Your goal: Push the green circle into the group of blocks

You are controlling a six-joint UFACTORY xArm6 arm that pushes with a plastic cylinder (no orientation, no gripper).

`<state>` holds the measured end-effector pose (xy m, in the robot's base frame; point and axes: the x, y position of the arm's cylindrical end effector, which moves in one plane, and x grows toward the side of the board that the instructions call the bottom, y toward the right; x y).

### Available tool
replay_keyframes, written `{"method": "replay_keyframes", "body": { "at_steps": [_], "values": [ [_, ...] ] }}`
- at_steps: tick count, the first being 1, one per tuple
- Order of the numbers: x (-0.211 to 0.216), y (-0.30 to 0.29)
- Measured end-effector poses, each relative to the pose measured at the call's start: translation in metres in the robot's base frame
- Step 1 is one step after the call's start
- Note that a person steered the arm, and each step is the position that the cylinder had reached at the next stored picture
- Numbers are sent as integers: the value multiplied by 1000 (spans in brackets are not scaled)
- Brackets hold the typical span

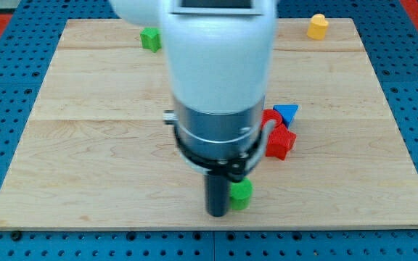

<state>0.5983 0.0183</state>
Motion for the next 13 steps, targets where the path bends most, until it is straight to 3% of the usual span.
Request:
{"method": "replay_keyframes", "body": {
  "at_steps": [3,5,7,9,10,11,12,13],
  "values": [
    [-19,103],
    [3,17],
    [-44,22],
    [-34,154],
    [-37,192],
    [2,182],
    [2,135],
    [-34,133]
  ]
}}
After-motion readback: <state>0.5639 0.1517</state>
